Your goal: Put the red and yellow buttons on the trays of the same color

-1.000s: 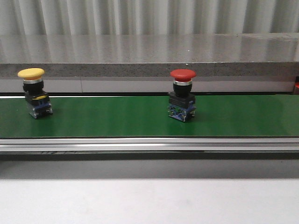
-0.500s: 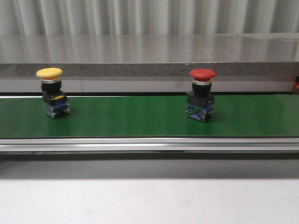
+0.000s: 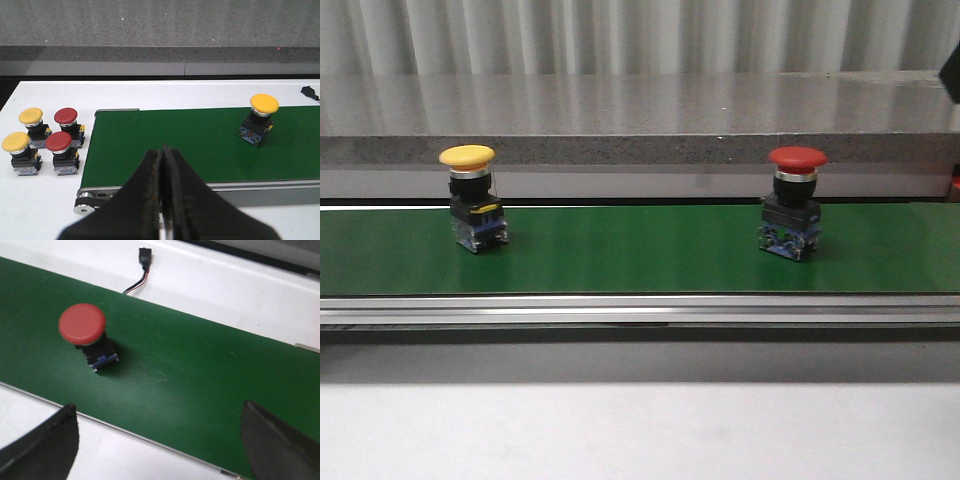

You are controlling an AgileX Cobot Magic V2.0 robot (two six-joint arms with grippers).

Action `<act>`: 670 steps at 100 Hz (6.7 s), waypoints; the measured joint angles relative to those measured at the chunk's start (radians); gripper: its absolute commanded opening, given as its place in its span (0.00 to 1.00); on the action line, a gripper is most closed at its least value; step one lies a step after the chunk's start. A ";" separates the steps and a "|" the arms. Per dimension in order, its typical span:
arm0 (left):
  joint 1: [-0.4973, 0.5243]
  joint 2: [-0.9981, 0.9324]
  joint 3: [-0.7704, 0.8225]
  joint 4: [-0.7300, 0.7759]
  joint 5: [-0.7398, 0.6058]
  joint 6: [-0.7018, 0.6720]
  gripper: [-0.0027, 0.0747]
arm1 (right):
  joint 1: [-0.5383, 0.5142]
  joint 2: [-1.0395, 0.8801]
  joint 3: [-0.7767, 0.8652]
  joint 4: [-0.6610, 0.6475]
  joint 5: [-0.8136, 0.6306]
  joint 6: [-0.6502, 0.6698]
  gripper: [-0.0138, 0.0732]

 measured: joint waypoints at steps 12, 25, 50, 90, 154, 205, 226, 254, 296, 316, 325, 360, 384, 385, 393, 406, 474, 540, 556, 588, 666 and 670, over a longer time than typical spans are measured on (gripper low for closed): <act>0.000 0.000 0.000 0.000 0.000 0.000 0.01 | 0.036 0.094 -0.042 0.000 0.000 0.000 0.90; 0.000 0.000 0.000 0.000 0.000 0.000 0.01 | 0.057 0.183 -0.084 0.001 0.000 0.000 0.90; 0.000 0.000 0.000 0.000 0.000 0.000 0.01 | 0.060 0.329 -0.144 0.001 -0.019 -0.001 0.90; 0.000 0.000 0.000 0.000 0.000 0.000 0.01 | 0.060 0.510 -0.218 0.002 -0.062 -0.001 0.60; 0.000 0.000 0.000 0.000 0.000 0.000 0.01 | -0.283 0.606 -0.567 0.007 0.098 0.007 0.41; 0.000 0.000 0.000 0.000 0.000 0.000 0.01 | -0.542 1.038 -1.015 0.007 0.178 0.009 0.41; 0.000 0.000 0.000 0.000 0.000 0.000 0.01 | -0.561 1.137 -1.082 0.004 0.186 0.009 0.41; 0.000 0.000 0.000 0.000 0.000 0.000 0.01 | -0.561 1.198 -1.084 0.008 0.156 0.009 0.41; 0.000 0.000 0.000 0.000 0.000 0.000 0.01 | -0.561 1.217 -1.088 0.018 0.139 0.009 0.87; 0.000 0.000 0.000 0.000 0.000 0.000 0.01 | -0.561 1.200 -1.088 0.018 0.164 0.009 0.88; 0.000 0.000 0.000 0.000 0.000 0.000 0.01 | -0.561 1.158 -1.088 0.018 0.183 0.007 0.88; 0.000 0.000 0.000 0.000 0.000 0.000 0.01 | -0.523 0.863 -1.056 0.035 0.268 -0.066 0.88; 0.000 0.000 0.000 0.000 0.000 0.000 0.01 | -0.430 0.635 -0.824 0.043 0.298 -0.104 0.88; 0.000 0.000 0.000 0.000 0.000 0.000 0.01 | -0.427 0.621 -0.806 0.043 0.298 -0.104 0.88; 0.000 0.000 0.000 0.000 0.000 0.000 0.01 | -0.388 0.546 -0.708 0.045 0.298 -0.123 0.88; 0.000 0.000 0.000 0.000 0.000 0.000 0.01 | -0.328 0.434 -0.553 0.045 0.310 -0.134 0.88; 0.000 0.000 0.000 0.000 0.000 0.000 0.01 | -0.034 0.381 -0.272 0.048 0.209 -0.171 0.88; 0.000 0.000 0.000 0.000 0.000 0.000 0.01 | -0.017 0.530 -0.284 0.054 0.080 -0.161 0.31; 0.000 0.000 0.000 0.000 0.000 0.000 0.01 | -0.034 0.494 -0.312 0.037 0.140 -0.102 0.31; 0.000 0.000 0.000 0.000 0.000 0.000 0.01 | -0.322 0.333 -0.321 -0.193 0.254 0.175 0.31; 0.000 0.000 0.000 0.000 0.000 0.000 0.01 | -0.792 0.526 -0.321 -0.227 0.099 0.389 0.31; 0.000 0.000 0.000 0.000 0.000 0.000 0.01 | -0.792 0.548 -0.321 -0.227 0.094 0.389 0.31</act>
